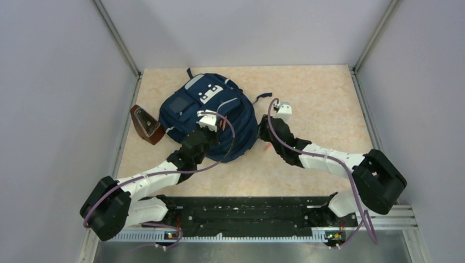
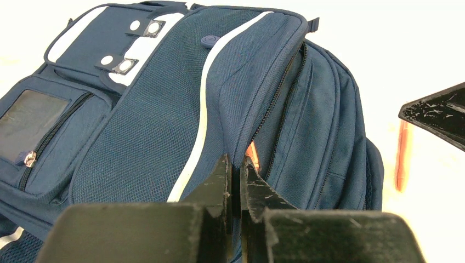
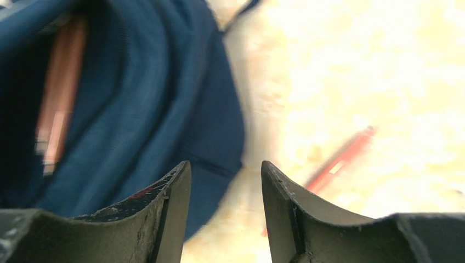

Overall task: Pack the student bag
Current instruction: Place the stationery in the student bag, then pick up the stationery from the center of the board.

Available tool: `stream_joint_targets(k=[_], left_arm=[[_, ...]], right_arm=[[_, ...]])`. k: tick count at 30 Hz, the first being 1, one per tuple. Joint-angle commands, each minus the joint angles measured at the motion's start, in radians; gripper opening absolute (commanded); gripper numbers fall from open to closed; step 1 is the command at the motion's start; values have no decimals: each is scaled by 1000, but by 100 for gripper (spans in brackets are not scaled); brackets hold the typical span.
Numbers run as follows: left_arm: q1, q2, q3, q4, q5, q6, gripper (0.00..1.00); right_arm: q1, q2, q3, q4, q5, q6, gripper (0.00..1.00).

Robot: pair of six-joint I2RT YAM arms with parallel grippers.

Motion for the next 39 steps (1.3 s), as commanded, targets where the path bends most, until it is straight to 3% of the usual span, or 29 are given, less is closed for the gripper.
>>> stream_joint_targets(k=[1,15,31,39], left_arm=[[-13,-13,4,100,12,0,0],[-14,-3,14,80,25,10,0],[-13,6,18,79,27,16,0],[-14,7,18,77,28,19,0]], right_arm=[[-59,-5,-23,-138,14,20,52],[-157,203,61,-201,-9,32,58],[-157,295,127,-290,33,-2,53],[-157,288,123,-332,18,-23,33]])
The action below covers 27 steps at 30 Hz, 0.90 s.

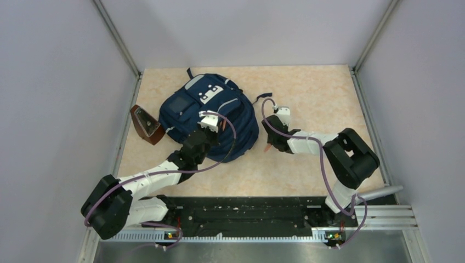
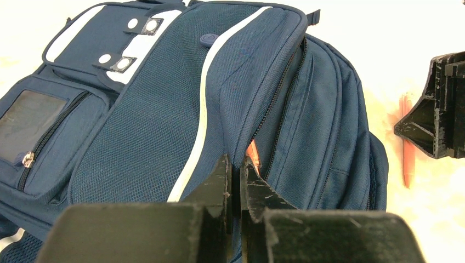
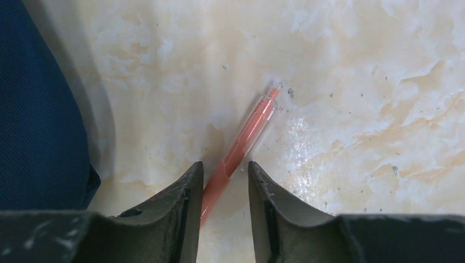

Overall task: Pack the student bag
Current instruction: Pick up the stationery from the center of the board.

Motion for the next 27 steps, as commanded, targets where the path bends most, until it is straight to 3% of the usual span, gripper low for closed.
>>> stream_joint_targets(k=[1,6,9,12,19,27], left_arm=[[-11,-8,18,78,25,0,0],[-12,-7,18,78,28,0,0],[-12,-7,18,78,28,0,0],[-12,-7,18,77,28,0,0],[-12,-7,18,77,28,2,0],[-12,-11,18,75,28,3,0]], right_arm=[[-7,-20,-1,-40,-5,-25,29],[-7,-93,-50,-1,-39,-60,15],[-7,-130,-67,7,-47,-79,12],[-7,-145,-65,-4,-36,-98,13],[-10,-116,-21,-44,-5,-110,30],[-43,-76,11,-43,-117,-93,29]])
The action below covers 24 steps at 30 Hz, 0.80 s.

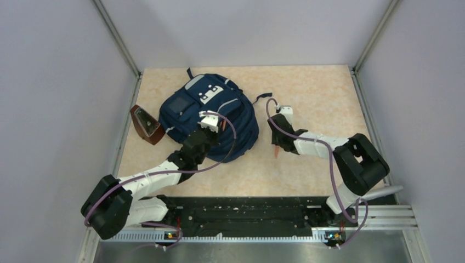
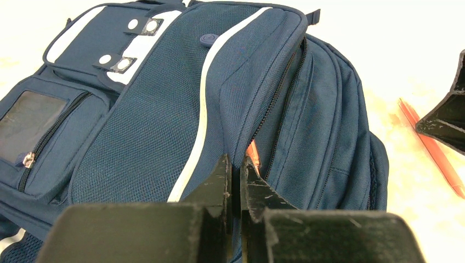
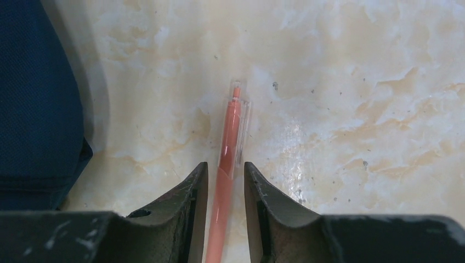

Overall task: Pack the student bag
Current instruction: Pick up the stationery from the center of the board.

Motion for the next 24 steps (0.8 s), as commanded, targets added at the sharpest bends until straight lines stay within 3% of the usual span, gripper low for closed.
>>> stream_joint_targets(k=[1,12,14,17,24], left_arm=[[-10,-11,18,75,28,-1,0],[-10,-12,18,75,27,-2,0],[-11,-13,18,75,28,-2,0],[-11,-14,17,75,27,-2,0],[-11,-23,14,78,27,-8,0]], right_arm=[[-18,34,65,-10,-59,3,29],[-18,73,83,-76,-38,25,24],[-18,78,83,-77,-37,24,20],[-18,80,86,-78,-44,23,2],[-18,-34,75,-83,-123,11,0]])
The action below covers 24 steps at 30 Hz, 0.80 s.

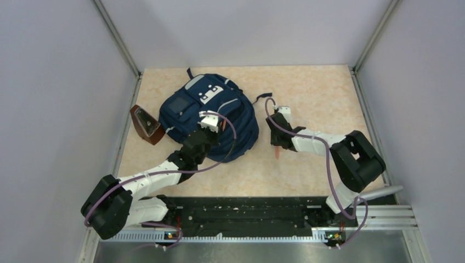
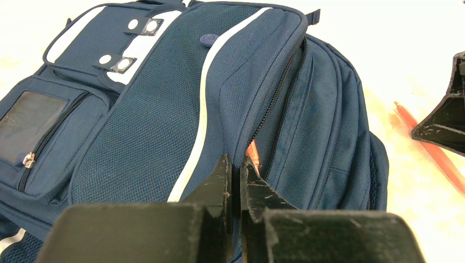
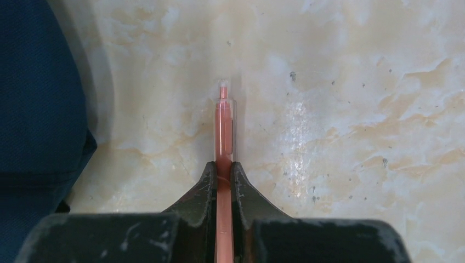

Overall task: Pack the student bag
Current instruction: Pick up the stationery from the center of the board.

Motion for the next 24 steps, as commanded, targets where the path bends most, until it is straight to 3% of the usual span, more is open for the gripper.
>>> stream_joint_targets(k=[1,7,15,24], left_arm=[[-11,-26,13,80,28,-10,0],[-9,-33,6,90,34,-21,0],[-10,-36,0,102,48,-27,0],[-10,-42,-5,108,52,-24,0]], right_arm=[[-6,-120,11,-22,-109,-8,0],[-3,-233,23,21,-415,-23,0],[20,-175,65,216,-695,107,0],[45,23,201,447,-782,258,0]])
